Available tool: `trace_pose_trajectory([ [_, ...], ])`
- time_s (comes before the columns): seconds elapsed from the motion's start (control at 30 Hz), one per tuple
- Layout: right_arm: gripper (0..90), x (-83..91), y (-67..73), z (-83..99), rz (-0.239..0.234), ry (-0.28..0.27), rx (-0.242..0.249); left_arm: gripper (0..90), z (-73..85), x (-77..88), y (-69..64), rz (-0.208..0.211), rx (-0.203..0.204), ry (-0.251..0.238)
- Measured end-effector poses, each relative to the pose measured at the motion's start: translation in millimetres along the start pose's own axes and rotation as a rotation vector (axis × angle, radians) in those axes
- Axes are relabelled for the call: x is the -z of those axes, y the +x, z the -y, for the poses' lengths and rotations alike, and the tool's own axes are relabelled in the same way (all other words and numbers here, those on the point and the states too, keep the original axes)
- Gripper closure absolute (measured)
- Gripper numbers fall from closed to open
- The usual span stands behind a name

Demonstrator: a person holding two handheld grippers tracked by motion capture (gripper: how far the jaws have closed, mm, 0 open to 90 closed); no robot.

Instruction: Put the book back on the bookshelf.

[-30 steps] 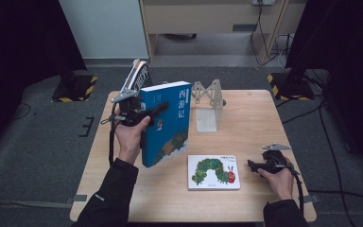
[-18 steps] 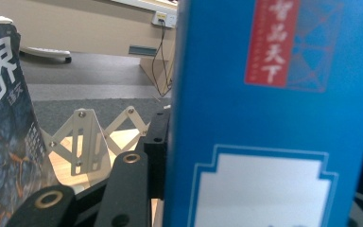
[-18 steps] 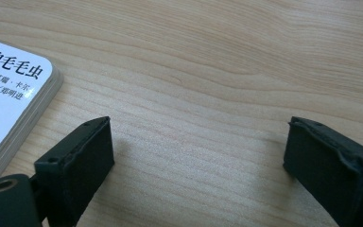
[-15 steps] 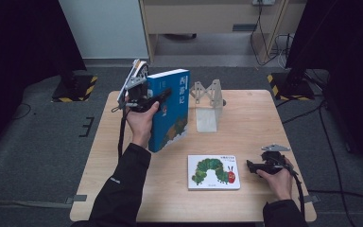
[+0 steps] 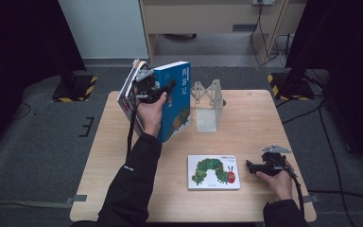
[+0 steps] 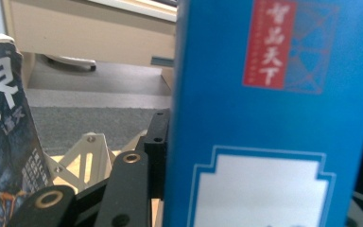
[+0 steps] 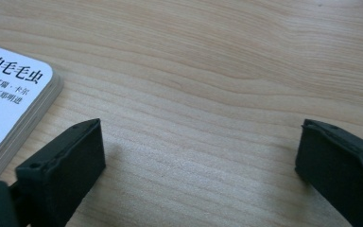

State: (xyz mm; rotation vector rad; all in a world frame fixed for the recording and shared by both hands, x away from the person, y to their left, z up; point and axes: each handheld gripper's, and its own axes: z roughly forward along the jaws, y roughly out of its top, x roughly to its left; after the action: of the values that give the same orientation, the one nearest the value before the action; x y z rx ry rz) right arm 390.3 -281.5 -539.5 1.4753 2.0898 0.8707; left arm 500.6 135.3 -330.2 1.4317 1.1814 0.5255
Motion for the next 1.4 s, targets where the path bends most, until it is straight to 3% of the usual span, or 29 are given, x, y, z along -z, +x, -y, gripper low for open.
trace_pose_trajectory([
  [0.27,1.8,0.0,0.0,0.0,0.0,0.0,0.0,59.8,5.1,-18.6,1.8,-0.032,-0.036,0.016],
  [0.73,1.9,0.2,0.0,0.0,-0.001,0.002,0.001,59.8,22.9,-53.3,9.1,-0.073,0.003,0.033],
  [1.07,1.9,0.2,0.1,0.0,0.0,0.002,0.0,59.7,35.7,-57.2,9.8,-0.083,-0.011,0.038],
  [1.4,1.9,0.1,0.3,0.1,0.002,0.001,0.0,59.1,43.6,-45.7,0.5,-0.066,-0.086,0.045],
])
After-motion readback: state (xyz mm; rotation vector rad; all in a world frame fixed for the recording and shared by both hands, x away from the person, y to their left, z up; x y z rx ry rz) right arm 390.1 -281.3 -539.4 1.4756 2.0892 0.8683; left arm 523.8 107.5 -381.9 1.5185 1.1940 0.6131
